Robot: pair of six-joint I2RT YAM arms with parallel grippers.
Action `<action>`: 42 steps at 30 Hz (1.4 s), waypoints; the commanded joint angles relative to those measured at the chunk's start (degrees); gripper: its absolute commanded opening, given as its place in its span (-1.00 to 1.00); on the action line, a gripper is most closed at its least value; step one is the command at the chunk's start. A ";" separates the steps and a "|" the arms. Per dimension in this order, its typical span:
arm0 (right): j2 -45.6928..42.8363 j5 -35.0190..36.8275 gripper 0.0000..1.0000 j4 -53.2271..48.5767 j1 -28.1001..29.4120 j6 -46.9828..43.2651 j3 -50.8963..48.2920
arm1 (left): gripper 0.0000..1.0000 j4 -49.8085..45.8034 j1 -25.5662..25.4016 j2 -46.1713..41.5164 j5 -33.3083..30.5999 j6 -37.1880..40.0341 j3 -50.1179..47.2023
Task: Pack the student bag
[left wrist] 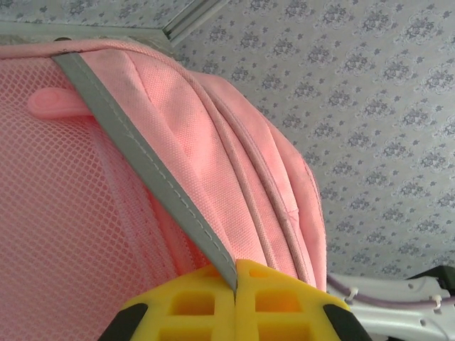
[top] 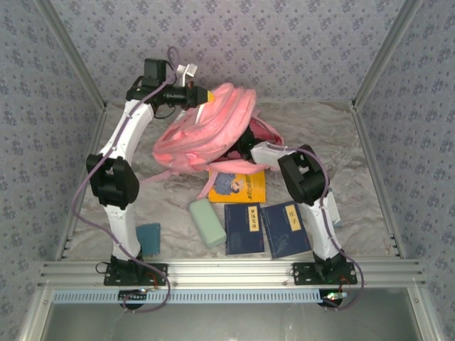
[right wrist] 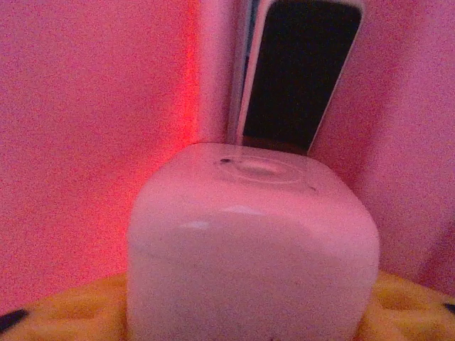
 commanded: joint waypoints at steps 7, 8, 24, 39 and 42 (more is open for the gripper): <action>-1.72 1.83 0.81 1.36 0.60 -4.31 0.31 | -1.00 6.43 1.94 -0.34 4.20 -0.57 4.37; -2.88 2.19 0.83 0.83 0.20 -5.48 -0.80 | -1.00 6.66 2.00 -0.47 4.21 -0.67 4.10; -22.52 8.02 0.88 -0.72 -7.32 -15.81 -18.97 | -1.00 8.08 5.82 -3.21 -2.25 -3.11 -0.34; -42.37 21.65 0.80 -21.94 -9.05 -37.87 -24.36 | -1.00 10.74 9.68 1.02 -11.52 -13.59 7.14; -44.56 22.84 0.79 -24.64 -8.22 -40.36 -25.40 | -1.00 12.97 9.63 2.18 -11.49 -15.90 9.57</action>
